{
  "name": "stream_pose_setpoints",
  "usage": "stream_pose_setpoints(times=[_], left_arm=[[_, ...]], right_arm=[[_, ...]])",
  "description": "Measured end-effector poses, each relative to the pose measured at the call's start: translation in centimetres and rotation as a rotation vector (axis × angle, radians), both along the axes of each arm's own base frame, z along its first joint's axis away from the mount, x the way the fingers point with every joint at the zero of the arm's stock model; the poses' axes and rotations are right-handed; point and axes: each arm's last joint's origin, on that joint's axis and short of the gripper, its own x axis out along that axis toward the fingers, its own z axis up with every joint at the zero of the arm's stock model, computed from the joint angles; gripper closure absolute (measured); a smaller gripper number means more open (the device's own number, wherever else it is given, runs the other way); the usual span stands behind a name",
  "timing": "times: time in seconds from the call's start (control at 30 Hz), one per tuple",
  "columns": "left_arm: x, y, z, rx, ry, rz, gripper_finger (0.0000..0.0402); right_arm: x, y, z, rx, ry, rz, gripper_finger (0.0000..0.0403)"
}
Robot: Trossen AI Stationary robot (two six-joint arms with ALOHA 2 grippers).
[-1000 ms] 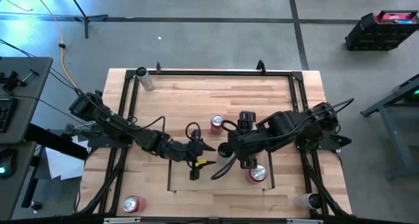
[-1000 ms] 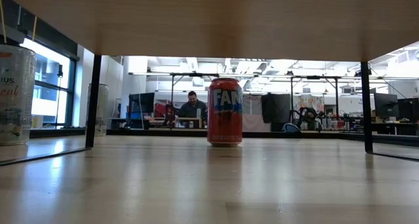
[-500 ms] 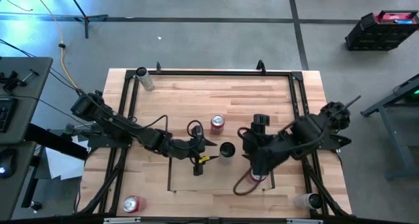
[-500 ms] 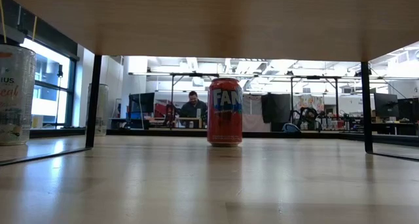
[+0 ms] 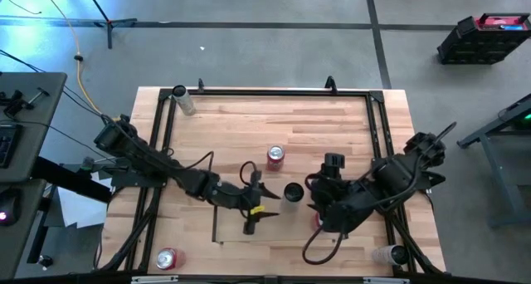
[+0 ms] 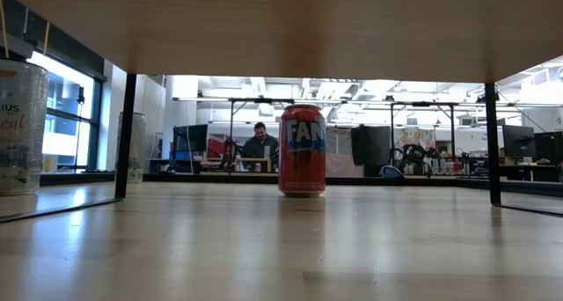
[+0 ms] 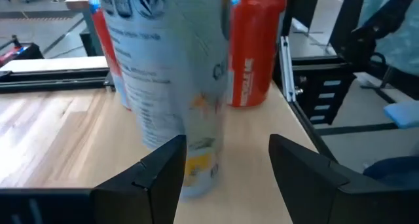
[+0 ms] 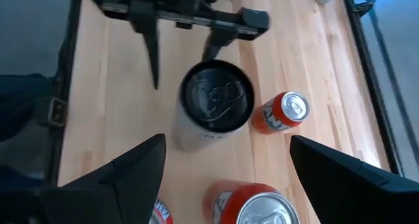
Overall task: Place canned beverage on shelf
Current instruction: Put the middle right white yellow soda can on the shelf
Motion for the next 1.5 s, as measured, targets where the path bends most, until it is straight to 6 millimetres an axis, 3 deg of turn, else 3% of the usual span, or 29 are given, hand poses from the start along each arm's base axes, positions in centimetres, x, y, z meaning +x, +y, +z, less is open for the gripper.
stream_pose_setpoints(times=[0.23,0.6,1.1,1.5], left_arm=[[-0.8,0.2,0.8,0.038,0.005,0.066,0.0192],[-0.2,1.7,1.0,0.003,-0.010,0.131,0.0192],[0.4,2.9,1.2,0.013,-0.026,0.146,0.0192],[0.1,2.0,1.1,0.017,-0.020,0.067,0.0192]], right_arm=[[0.7,0.6,-0.9,-0.025,0.022,0.000,0.0091],[2.7,0.8,-2.7,-0.071,0.087,-0.009,0.0091],[3.4,-0.3,-2.8,-0.081,0.107,-0.006,0.0091],[3.5,-0.5,-2.8,-0.117,0.130,0.056,0.0091]])
